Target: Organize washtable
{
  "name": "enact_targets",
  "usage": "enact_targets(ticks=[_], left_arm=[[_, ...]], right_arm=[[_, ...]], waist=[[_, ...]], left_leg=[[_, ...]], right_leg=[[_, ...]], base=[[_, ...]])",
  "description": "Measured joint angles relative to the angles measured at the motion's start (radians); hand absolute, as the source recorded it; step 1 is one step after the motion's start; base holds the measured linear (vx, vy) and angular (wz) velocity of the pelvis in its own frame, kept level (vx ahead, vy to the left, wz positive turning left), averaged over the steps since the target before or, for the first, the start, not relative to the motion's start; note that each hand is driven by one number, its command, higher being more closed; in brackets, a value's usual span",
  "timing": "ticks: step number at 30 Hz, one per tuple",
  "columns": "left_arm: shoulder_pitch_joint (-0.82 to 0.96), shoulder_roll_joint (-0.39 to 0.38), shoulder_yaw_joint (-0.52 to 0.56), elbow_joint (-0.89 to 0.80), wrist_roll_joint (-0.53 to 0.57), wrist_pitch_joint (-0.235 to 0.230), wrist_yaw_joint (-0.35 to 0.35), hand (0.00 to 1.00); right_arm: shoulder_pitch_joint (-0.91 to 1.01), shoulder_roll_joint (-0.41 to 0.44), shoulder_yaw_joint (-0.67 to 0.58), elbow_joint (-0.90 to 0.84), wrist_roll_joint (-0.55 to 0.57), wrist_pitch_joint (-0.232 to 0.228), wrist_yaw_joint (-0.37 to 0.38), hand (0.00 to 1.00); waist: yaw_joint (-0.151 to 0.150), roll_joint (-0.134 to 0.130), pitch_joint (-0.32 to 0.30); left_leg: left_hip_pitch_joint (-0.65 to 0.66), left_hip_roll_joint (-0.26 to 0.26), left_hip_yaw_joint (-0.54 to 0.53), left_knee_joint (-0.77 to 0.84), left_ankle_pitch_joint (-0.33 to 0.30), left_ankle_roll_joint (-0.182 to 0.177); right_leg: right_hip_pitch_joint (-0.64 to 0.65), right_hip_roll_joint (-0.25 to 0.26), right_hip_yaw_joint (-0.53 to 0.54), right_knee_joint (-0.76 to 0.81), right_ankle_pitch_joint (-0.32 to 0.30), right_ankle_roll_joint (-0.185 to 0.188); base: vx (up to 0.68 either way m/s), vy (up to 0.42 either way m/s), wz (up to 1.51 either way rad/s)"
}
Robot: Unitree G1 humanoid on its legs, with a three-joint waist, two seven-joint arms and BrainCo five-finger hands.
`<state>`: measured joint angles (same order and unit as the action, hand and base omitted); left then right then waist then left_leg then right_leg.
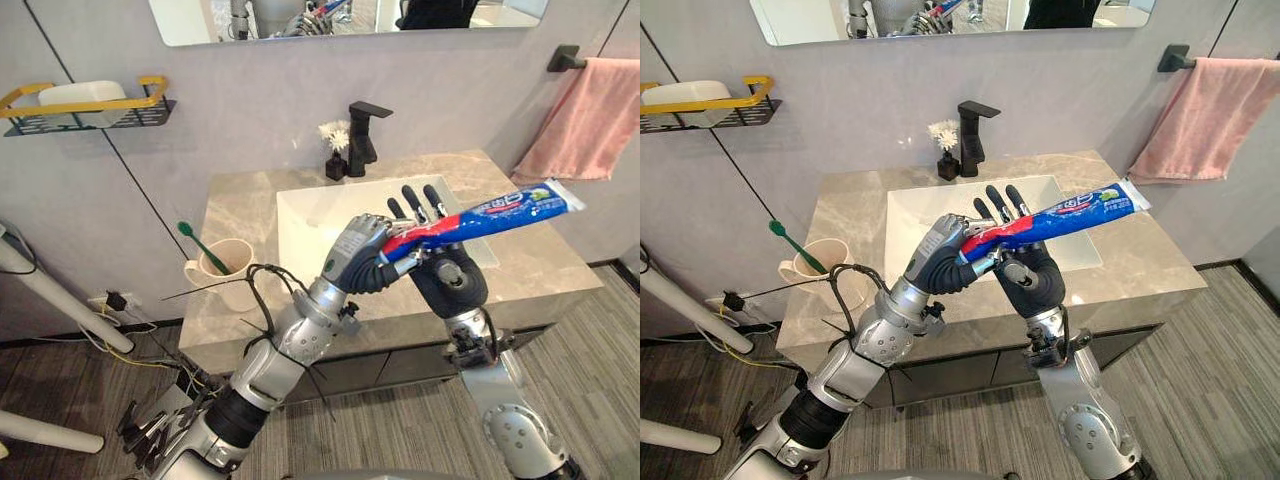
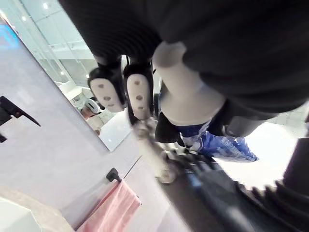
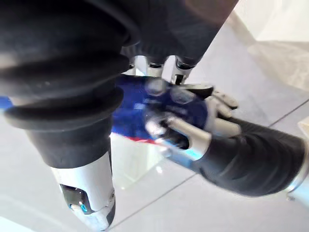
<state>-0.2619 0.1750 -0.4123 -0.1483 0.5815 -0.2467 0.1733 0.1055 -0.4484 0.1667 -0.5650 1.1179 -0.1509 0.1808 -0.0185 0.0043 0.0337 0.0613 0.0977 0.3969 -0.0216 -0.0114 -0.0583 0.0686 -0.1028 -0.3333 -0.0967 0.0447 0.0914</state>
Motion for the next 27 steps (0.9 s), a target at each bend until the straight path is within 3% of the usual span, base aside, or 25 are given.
enact_targets(ticks=[7, 27], left_arm=[[0.073, 0.056, 0.035, 0.004, -0.014, 0.026, -0.023, 1.0], [0.074, 0.065, 0.059, 0.001, -0.023, 0.032, -0.064, 1.0]], right_arm=[[-0.023, -0.056, -0.122, 0.001, -0.014, -0.023, 0.017, 0.0], [-0.081, -0.109, -0.166, 0.061, -0.033, -0.026, 0.043, 0.0]], waist=[[-0.023, 0.005, 0.004], [-0.049, 0.011, 0.003]], left_leg=[[-0.001, 0.002, 0.015, -0.004, 0.0, 0.0], [-0.006, 0.003, 0.011, -0.003, 0.0, 0.0]], right_leg=[[-0.009, 0.001, 0.01, 0.0, 0.002, 0.001], [-0.004, -0.004, 0.004, 0.0, 0.006, 0.003]], base=[[0.0, -0.005, -0.06], [0.0, -0.002, 0.0]])
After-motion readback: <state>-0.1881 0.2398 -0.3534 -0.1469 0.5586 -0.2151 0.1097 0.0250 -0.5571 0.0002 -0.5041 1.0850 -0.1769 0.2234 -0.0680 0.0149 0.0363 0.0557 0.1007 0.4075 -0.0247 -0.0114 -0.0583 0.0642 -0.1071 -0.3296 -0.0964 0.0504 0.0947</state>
